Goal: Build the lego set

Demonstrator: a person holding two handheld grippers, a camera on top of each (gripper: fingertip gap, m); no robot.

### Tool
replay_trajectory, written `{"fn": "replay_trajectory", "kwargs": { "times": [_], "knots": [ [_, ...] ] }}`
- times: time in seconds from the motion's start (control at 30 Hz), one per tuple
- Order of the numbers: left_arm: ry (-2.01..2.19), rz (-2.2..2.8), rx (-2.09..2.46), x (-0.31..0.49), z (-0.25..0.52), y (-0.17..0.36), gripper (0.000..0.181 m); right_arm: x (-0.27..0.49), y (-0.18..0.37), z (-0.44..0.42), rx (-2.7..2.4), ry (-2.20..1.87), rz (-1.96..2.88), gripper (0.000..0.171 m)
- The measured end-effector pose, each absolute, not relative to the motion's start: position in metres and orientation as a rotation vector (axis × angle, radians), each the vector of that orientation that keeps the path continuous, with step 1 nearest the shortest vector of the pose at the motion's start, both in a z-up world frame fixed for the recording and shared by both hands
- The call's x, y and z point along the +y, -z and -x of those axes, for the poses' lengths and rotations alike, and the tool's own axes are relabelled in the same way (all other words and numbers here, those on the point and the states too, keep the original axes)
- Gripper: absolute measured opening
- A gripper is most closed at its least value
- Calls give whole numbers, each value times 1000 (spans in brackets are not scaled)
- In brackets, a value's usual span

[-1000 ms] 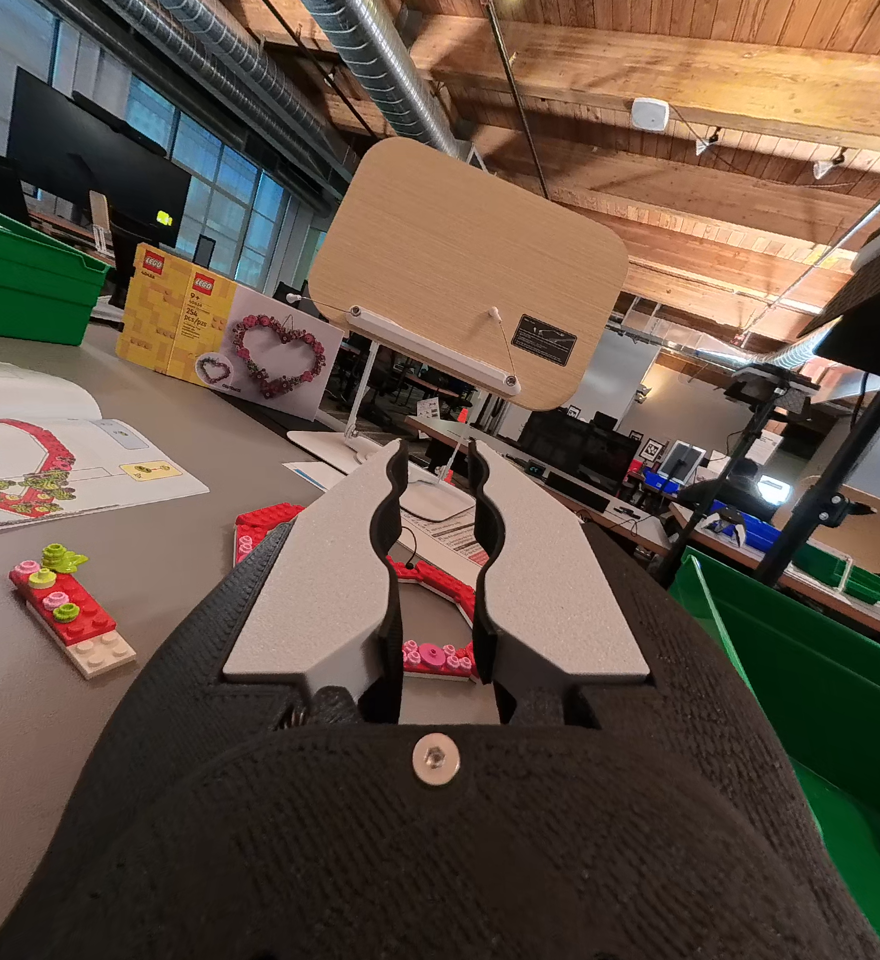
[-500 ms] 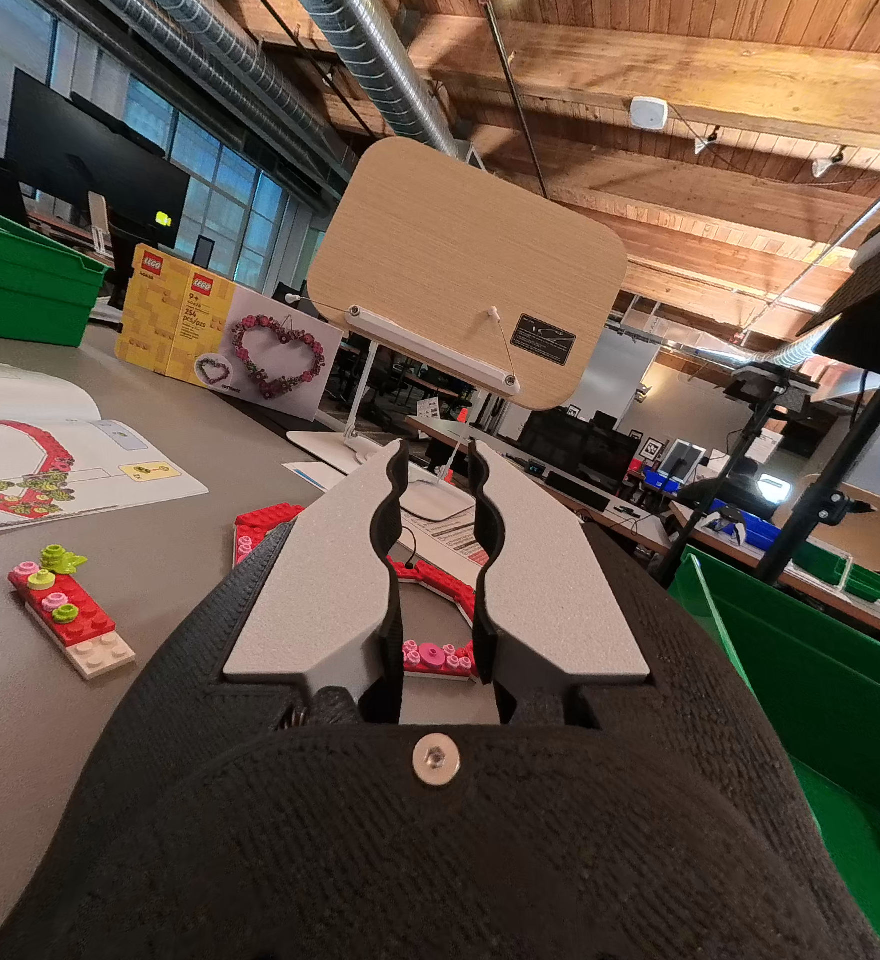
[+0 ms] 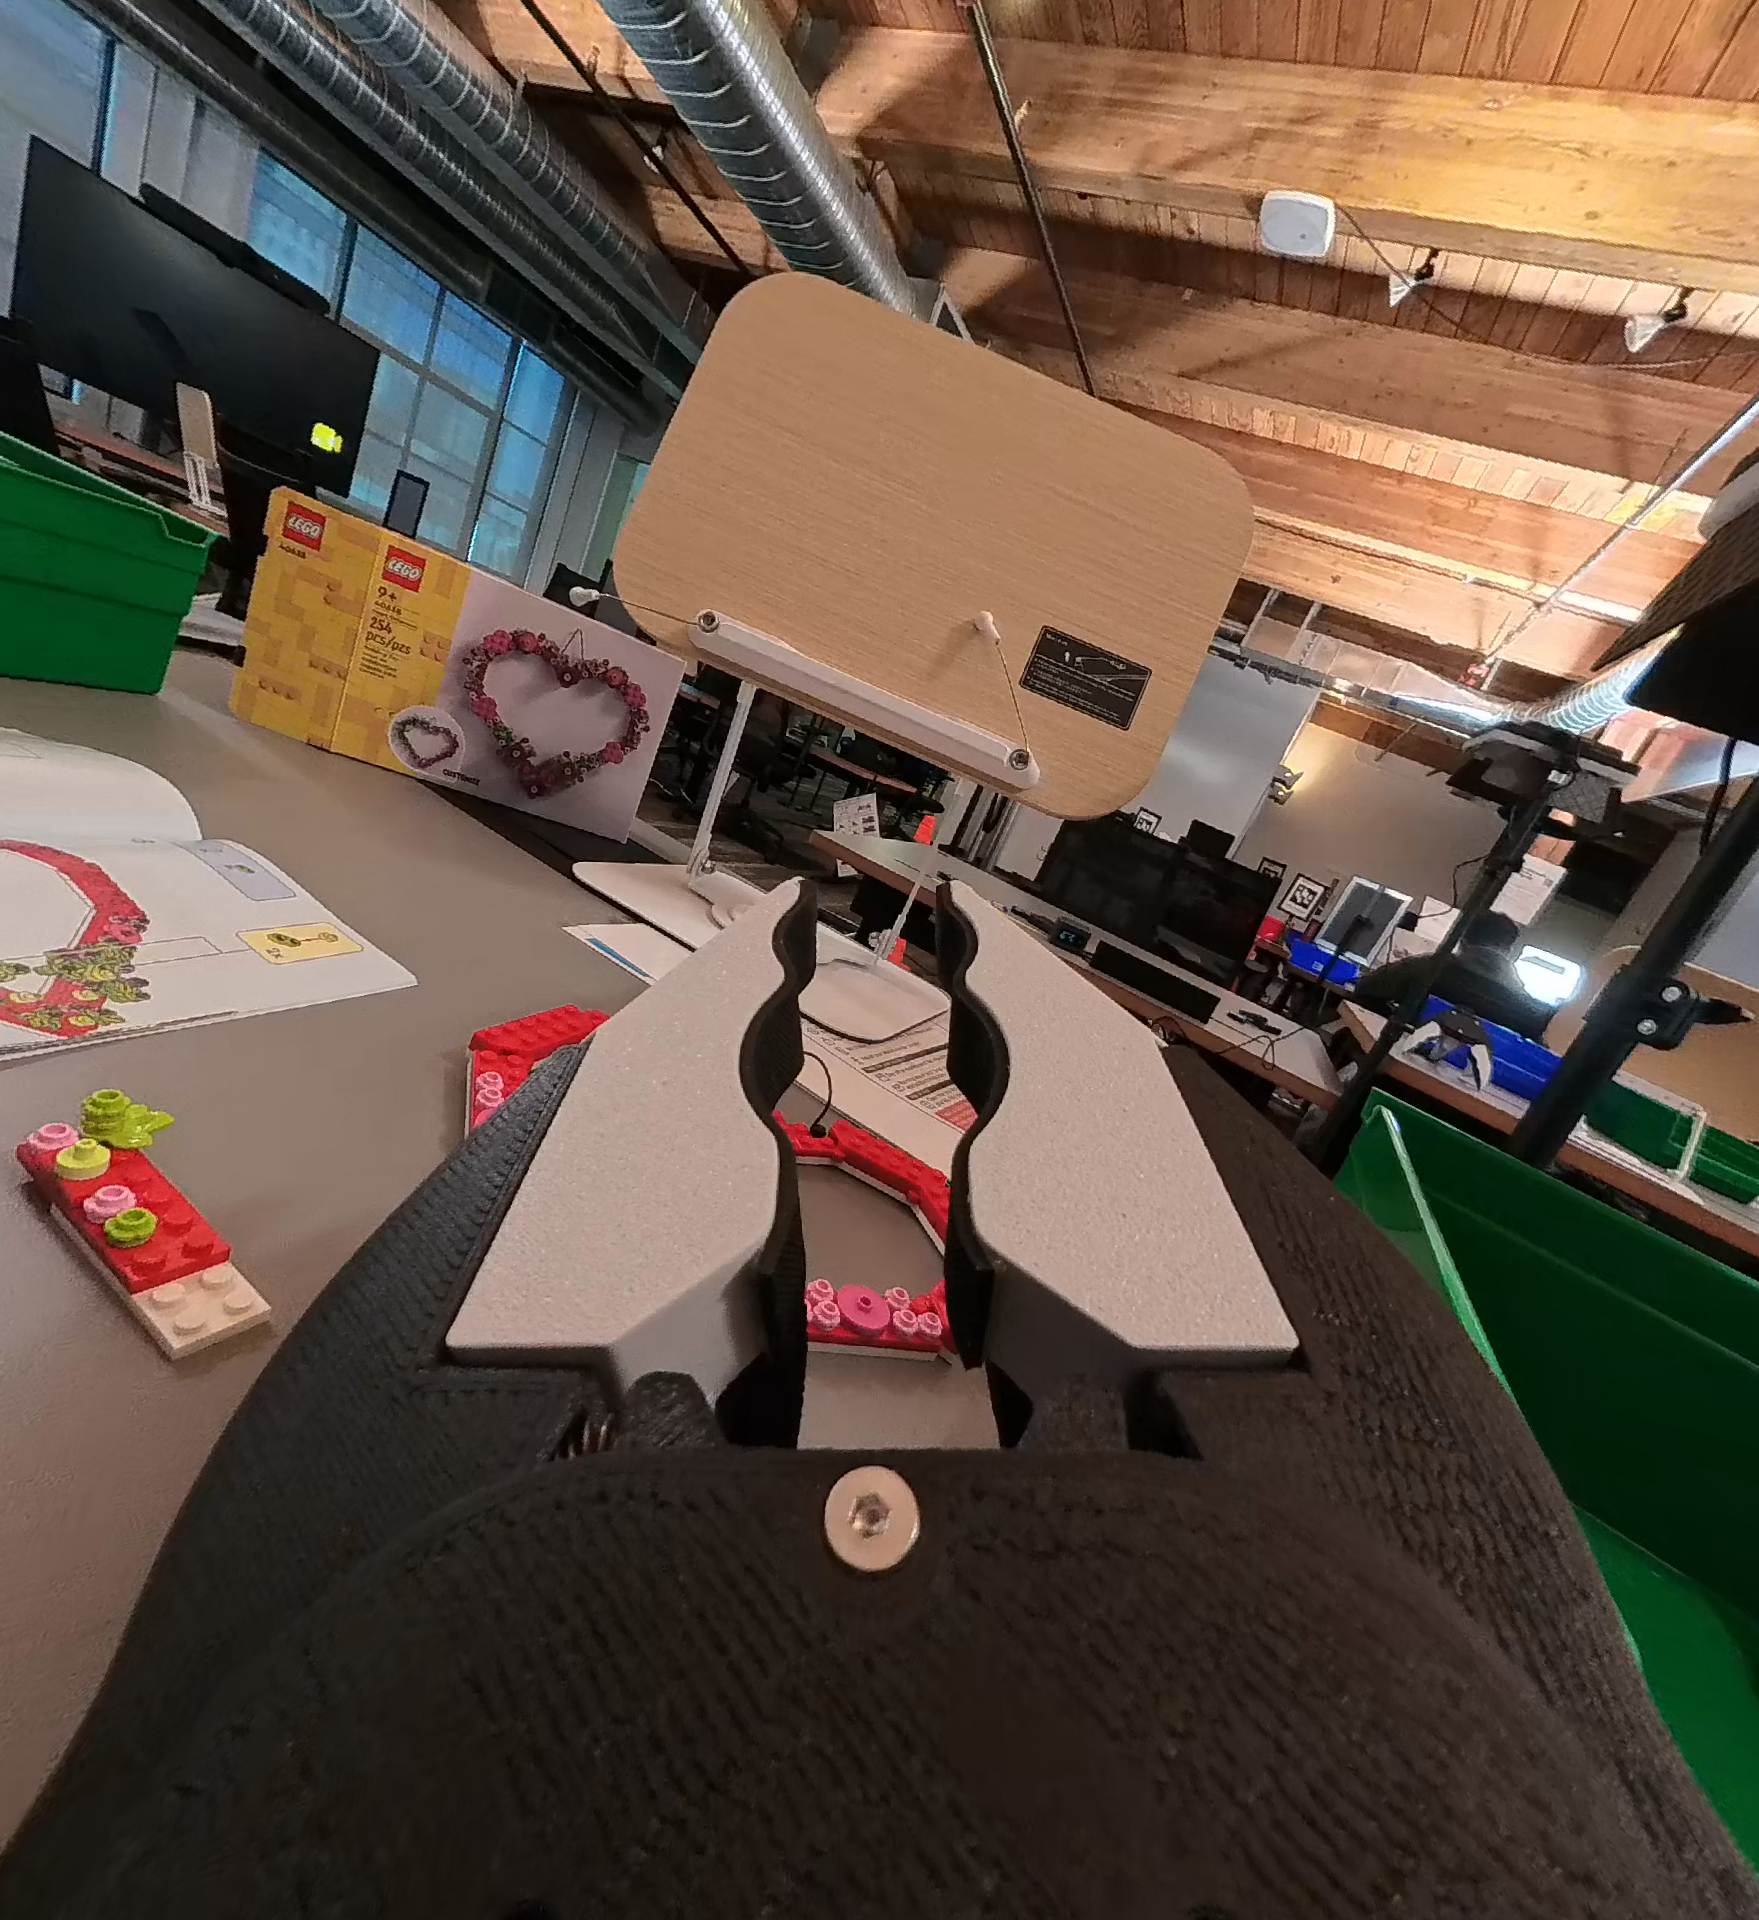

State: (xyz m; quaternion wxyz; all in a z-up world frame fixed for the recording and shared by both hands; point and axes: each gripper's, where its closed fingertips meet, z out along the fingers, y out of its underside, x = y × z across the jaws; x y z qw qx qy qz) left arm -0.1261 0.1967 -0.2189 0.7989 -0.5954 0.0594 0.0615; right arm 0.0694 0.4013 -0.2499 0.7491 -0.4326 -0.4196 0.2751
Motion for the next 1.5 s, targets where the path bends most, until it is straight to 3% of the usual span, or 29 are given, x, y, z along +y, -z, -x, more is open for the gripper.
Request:
{"fn": "replay_trajectory", "kwargs": {
  "times": [0.03,1.5],
  "knots": [
    [-131,1280,131,197,125,219,36,401,250,-69,-917,-602,946,21],
    [-102,1307,159,201,120,225,35,401,251,-69,-922,-601,949,20]
  ]
}}
